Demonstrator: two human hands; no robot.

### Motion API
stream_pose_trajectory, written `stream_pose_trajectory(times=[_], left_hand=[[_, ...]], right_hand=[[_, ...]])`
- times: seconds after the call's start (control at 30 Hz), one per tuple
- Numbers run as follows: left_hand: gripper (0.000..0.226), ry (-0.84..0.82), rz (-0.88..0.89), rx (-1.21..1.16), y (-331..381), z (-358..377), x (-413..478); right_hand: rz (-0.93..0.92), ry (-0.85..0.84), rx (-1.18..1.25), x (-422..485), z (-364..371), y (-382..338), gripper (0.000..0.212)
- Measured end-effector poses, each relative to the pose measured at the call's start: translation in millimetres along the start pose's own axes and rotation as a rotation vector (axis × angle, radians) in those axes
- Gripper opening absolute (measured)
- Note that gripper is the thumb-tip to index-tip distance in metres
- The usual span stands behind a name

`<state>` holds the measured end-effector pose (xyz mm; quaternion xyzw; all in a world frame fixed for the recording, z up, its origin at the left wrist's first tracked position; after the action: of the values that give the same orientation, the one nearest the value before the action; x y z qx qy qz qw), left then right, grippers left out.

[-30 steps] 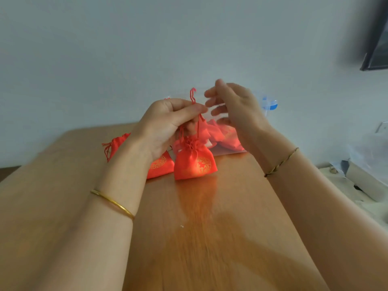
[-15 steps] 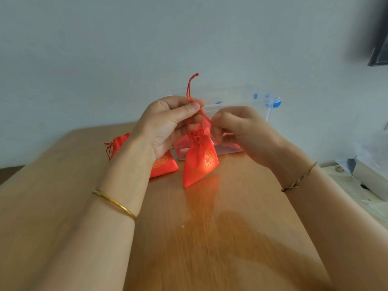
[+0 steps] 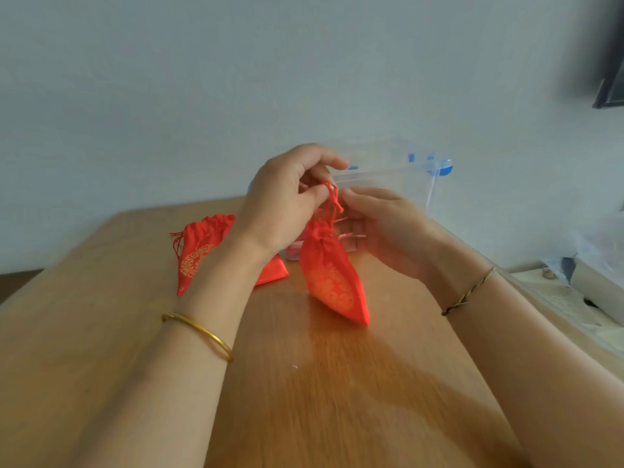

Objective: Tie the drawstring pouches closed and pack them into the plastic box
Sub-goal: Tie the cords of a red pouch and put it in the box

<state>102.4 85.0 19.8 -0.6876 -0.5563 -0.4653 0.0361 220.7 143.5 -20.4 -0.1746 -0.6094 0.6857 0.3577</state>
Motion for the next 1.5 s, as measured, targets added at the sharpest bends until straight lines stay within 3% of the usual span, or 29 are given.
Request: stream_pose_trajectory(times=[0.23, 0.53, 0.77, 0.87, 0.97, 1.1, 1.3, 1.5], left_hand=[[0.039, 0.087, 0.050, -0.006, 1, 3, 0], [0.013, 0.071, -0.159, -0.089, -21, 6, 2], [0.028, 0.056, -0.338, 0.244, -37, 0, -2], [0.029, 0.095, -0.557, -0.154, -40, 1, -2], [0.032, 0.130, -0.601, -0.580, -31, 1, -3], [0.050, 0.032, -0.543, -0.707, -23, 9, -5], [0.024, -0.175, -0.556, -0.625, -26, 12, -7], [0.009, -0.361, -0.555, -0.407, -21, 21, -13]], right_hand=[[-0.011, -0.088, 0.015, -3, 4, -1, 0.019], [-0.160, 0.291, -0.089, 1, -10, -7, 0.028], [0.004, 0.308, 0.217, 0, -17, -9, 0.028], [0.029, 0.408, 0.150, 1, -22, -3, 0.027], [0.036, 0.517, -0.144, 3, -33, 7, 0.026], [0.075, 0.575, -0.262, 4, -40, 14, 0.026], [-0.041, 0.452, 0.082, 1, -25, -2, 0.025], [-0.081, 0.317, 0.032, -1, -13, -7, 0.023]])
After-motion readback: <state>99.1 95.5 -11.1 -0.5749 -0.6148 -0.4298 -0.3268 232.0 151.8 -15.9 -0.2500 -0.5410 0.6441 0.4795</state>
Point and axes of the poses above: each hand's wrist, its own x-axis towards the middle knuckle, its own z-axis out of the palm, y = z × x, the point moved 2 cm from there along x, towards the middle knuckle, and after that the axes turned 7 degrees about x, right-handed, at the moved point
